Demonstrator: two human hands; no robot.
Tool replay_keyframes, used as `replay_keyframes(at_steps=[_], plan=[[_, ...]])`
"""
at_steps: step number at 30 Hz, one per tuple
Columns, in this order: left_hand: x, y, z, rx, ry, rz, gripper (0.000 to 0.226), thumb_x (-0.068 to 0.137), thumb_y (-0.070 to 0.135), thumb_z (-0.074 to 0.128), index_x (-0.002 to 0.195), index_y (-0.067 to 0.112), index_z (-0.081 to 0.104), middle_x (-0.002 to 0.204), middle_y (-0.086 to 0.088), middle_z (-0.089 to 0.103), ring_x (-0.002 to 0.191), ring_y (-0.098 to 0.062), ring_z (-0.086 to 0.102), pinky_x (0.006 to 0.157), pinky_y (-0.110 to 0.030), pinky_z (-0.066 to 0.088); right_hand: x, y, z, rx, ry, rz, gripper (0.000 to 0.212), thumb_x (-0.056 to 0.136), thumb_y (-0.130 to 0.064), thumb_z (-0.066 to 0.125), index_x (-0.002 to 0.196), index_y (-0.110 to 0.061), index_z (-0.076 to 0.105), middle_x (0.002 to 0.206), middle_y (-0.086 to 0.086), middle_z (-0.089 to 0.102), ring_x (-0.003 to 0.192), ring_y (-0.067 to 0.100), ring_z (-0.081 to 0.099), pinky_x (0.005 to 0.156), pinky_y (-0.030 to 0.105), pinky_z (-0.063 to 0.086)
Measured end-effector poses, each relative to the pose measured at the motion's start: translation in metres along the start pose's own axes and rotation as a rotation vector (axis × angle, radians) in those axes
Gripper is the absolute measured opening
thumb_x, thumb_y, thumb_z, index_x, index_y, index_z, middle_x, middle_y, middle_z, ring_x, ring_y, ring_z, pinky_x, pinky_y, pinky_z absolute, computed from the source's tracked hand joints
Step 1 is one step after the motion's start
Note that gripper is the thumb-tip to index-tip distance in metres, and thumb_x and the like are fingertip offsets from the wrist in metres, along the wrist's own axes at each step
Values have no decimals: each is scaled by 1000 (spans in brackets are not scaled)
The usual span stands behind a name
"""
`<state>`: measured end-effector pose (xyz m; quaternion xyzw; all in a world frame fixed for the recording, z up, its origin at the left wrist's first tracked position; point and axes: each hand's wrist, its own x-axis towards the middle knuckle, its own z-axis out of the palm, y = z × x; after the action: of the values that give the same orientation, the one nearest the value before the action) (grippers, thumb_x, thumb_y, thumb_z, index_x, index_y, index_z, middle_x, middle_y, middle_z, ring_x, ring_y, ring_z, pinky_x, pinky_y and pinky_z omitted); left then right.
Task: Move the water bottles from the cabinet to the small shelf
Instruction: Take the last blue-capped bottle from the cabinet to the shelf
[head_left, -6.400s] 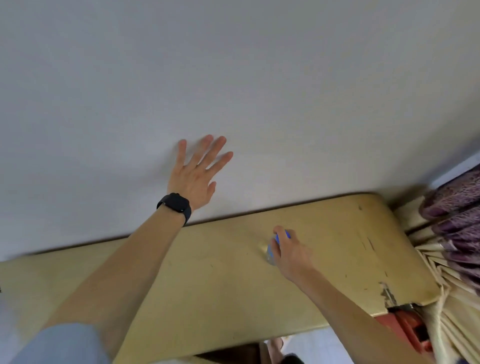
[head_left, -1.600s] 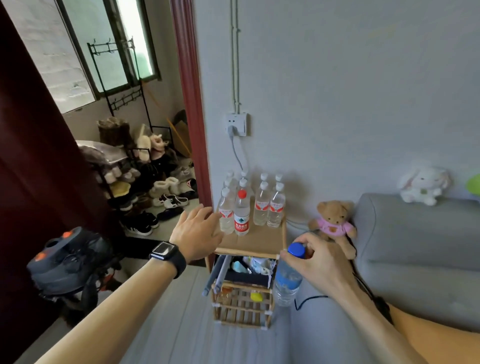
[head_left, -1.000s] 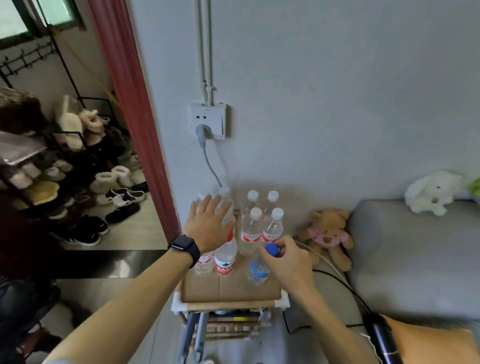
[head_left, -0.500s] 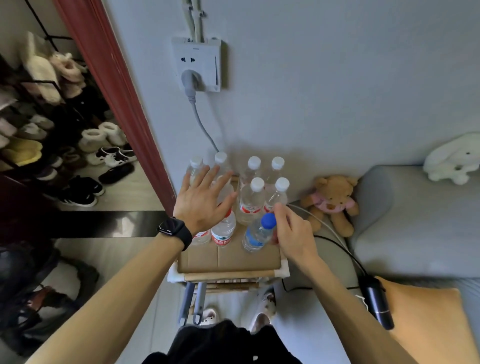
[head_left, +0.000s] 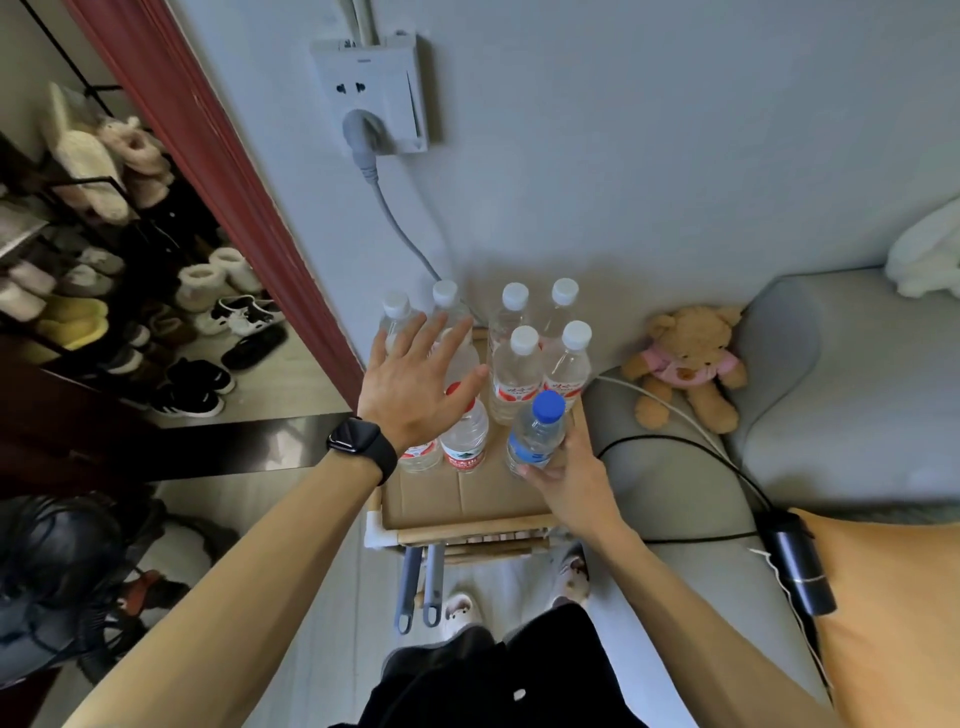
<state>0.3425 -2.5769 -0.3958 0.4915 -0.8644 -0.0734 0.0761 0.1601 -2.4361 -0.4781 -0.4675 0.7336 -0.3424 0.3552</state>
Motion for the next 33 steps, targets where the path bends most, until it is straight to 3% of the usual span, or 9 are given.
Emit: replay_keyframes(at_steps=[4,6,8,10,14,24,29,33], plan=[[2,0,0,0,3,-4,66,93,69,21,151,38,21,160,2,26,148,-22,15,118,-51,8,7,-3,6,5,31,31,65,79,-41,76,122,-61,32,125,-19,60,104,11,65,95,43,52],[1,0,0,3,-1,-4,67,92,69,21,151,38,21,160,2,26,148,-22,14,118,-51,8,9,-5,8,-13,37,50,63,80,-40,76,125,-54,34,119,-24,58,95,5,65,93,42,53],[0,1,1,2,-2,-3,67,92,69,20,152,38,20,160,2,25,149,-22,13,119,-51,6,11,-6,11,-15,46,44,61,78,-44,75,125,-53,36,115,-30,52,99,5,64,93,42,53],[0,0,0,-2,0,-3,67,92,70,20,152,39,19,160,2,25,149,-22,13,119,-51,6,11,-7,15,0,70,28,62,76,-46,75,126,-50,39,115,-33,50,109,8,61,93,41,54],[0,0,0,-5,-4,-4,66,93,69,22,152,39,18,160,2,24,149,-22,12,120,-52,4,10,-12,18,52,107,12,70,82,-27,79,141,-24,41,127,-18,54,108,-2,57,97,29,51],[1,1,1,9,-15,-5,66,93,69,20,152,40,16,160,2,23,149,-22,12,119,-53,4,13,-8,20,2,122,13,66,80,-38,80,134,-23,45,126,-10,58,113,11,58,93,29,49],[1,1,0,16,-26,-4,68,91,70,16,152,39,16,161,3,21,150,-22,10,120,-53,4,13,-4,22,-75,130,-11,75,80,-40,79,141,-24,39,136,-5,51,121,12,50,93,19,37],[1,2,-1,21,-22,-5,68,91,70,17,152,39,17,161,3,22,149,-22,11,119,-53,5,12,-4,25,-151,136,-2,80,82,-42,76,147,-25,32,142,-2,47,127,16,47,97,19,31]])
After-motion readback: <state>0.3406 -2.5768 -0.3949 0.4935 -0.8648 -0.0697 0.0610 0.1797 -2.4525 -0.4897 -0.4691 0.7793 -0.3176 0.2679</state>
